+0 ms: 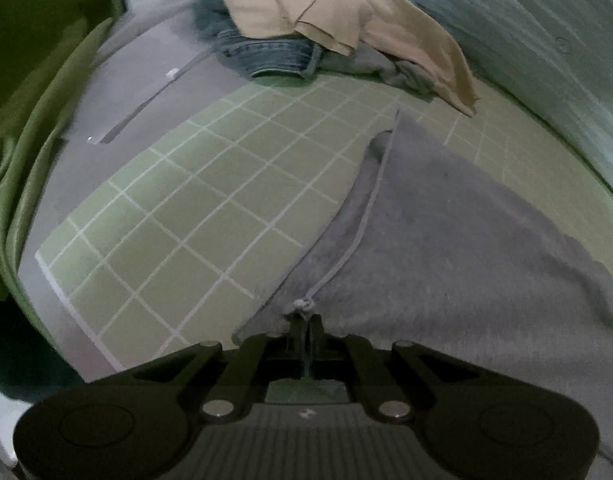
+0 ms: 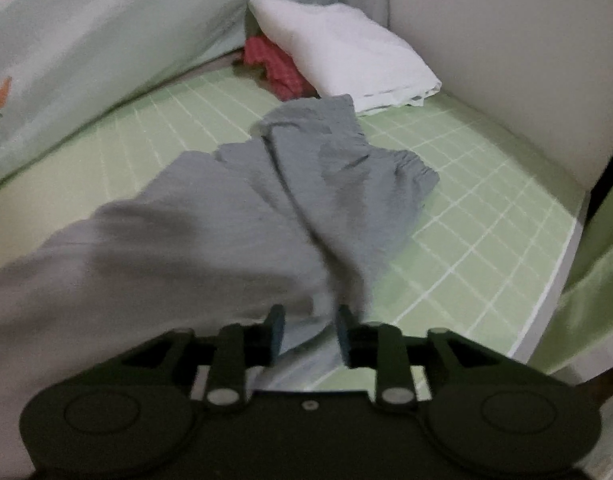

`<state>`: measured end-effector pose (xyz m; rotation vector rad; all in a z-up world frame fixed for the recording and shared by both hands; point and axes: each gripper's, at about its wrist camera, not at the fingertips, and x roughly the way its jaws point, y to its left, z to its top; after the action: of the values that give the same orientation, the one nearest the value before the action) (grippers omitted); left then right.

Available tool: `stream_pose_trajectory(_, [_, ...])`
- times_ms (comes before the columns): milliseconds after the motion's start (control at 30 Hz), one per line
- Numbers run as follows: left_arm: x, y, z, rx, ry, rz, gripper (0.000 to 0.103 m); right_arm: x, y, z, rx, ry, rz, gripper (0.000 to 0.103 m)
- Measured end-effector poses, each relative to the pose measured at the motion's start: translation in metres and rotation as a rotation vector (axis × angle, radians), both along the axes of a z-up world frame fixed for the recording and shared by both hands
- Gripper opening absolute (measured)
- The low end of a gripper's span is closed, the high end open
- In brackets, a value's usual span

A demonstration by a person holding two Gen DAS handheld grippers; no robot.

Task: Fold clothes
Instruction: 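Pull the sweatshirt corner with the left gripper while the right gripper holds the cuff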

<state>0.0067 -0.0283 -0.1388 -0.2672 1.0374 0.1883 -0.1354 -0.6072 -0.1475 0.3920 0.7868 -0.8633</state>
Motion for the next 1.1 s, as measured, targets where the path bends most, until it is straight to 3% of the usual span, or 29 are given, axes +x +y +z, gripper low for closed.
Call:
stream_pose_trajectory(67, [0.002,0.004,0.000,0.001,-0.004,-0.023,0.003,-0.001,0.024,0.004,-0.014,-0.032,0.016,0.042])
stream_pose_trajectory(200, [0.009,0.007,0.000,0.028,-0.006,-0.042,0.003,0.001,0.073,0.009,0.010,-0.124,0.076,0.077])
stream_pose_trajectory(233, [0.011,0.006,0.000,0.026,-0.003,-0.036,0.003,0.003,0.082,0.007,0.023,-0.132,0.090,0.082])
stream_pose_trajectory(333, [0.017,0.008,0.001,0.012,-0.006,-0.022,0.003,0.009,0.103,0.000,0.067,-0.151,0.126,0.082])
stream_pose_trajectory(633, [0.019,0.032,0.005,0.006,-0.018,0.051,0.003,0.025,0.112,-0.024,0.251,-0.160,0.131,0.075])
stream_pose_trajectory(1000, [0.020,0.060,0.007,0.018,-0.001,0.114,0.003,0.029,0.106,-0.030,0.297,-0.162,0.151,0.074])
stream_pose_trajectory(1100, [0.020,0.060,0.008,0.010,0.013,0.086,0.003,0.032,0.107,-0.030,0.300,-0.156,0.156,0.074])
